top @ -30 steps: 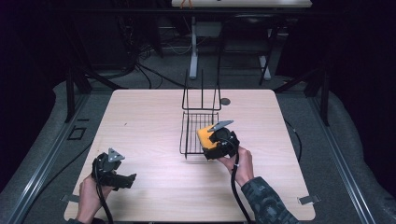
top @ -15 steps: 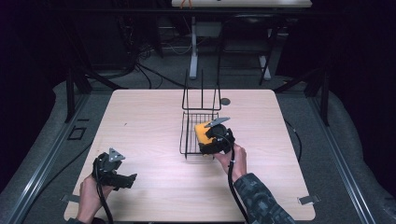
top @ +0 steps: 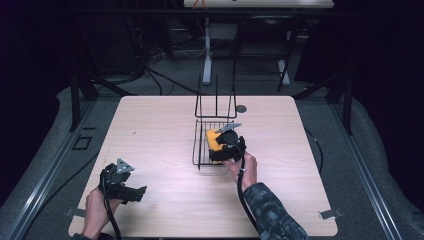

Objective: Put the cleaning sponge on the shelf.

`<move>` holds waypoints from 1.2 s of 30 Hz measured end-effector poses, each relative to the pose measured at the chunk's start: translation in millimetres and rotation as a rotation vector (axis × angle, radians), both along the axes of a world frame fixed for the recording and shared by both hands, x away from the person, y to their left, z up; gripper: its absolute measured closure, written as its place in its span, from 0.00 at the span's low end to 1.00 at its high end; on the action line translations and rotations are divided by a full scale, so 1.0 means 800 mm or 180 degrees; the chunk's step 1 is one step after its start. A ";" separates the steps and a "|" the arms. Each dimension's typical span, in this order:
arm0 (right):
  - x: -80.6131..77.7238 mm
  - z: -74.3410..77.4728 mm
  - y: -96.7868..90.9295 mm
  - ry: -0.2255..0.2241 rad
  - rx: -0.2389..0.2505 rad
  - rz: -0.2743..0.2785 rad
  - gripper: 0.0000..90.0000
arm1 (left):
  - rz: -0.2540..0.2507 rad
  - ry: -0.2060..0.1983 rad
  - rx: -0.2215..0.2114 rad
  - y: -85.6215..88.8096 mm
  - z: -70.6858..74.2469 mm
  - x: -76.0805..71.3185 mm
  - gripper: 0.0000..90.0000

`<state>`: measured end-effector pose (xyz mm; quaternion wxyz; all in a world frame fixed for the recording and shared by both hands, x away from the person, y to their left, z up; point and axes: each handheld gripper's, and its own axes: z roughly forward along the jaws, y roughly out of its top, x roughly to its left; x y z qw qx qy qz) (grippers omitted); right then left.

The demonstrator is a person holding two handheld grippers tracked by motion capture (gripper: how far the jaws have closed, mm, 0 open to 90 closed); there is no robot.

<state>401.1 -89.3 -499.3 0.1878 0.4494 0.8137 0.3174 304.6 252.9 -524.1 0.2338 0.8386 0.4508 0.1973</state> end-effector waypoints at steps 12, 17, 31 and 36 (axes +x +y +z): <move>0.012 -0.011 0.003 0.0057 0.0025 -0.0153 0.24 | -0.0016 0.0032 -0.0004 -0.001 -0.001 0.000 0.03; 0.016 -0.016 0.002 0.0149 0.0030 -0.0194 0.23 | -0.0016 0.0021 -0.0004 0.000 -0.001 0.001 0.03; 0.023 -0.025 -0.002 0.0280 0.0008 -0.0290 0.16 | -0.0042 0.0069 0.0003 -0.002 -0.003 0.001 0.03; 0.023 -0.025 -0.004 0.0297 0.0014 -0.0269 0.16 | -0.0041 0.0078 -0.0010 -0.002 -0.003 0.001 0.04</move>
